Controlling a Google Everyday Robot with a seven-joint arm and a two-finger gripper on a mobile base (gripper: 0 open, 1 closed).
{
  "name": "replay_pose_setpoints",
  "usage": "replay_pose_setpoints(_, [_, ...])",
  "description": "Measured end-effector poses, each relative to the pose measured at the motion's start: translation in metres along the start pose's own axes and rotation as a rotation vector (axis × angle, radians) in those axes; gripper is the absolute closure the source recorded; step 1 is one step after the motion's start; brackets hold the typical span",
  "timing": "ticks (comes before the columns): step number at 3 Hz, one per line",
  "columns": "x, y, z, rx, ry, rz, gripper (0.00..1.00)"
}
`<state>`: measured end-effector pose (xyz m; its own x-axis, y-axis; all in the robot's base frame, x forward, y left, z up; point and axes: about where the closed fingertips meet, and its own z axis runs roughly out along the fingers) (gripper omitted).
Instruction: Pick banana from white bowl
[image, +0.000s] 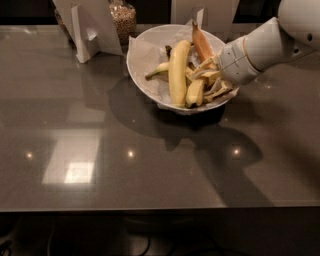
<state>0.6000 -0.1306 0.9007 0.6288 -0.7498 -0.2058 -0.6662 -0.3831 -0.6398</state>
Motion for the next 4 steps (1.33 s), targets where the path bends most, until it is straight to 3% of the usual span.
replay_pose_setpoints(3, [-0.011, -0.031, -0.064, -0.07, 0.118, -0.166, 1.0])
replay_pose_setpoints(4, [-0.019, -0.029, -0.096, -0.102, 0.105, -0.149, 1.0])
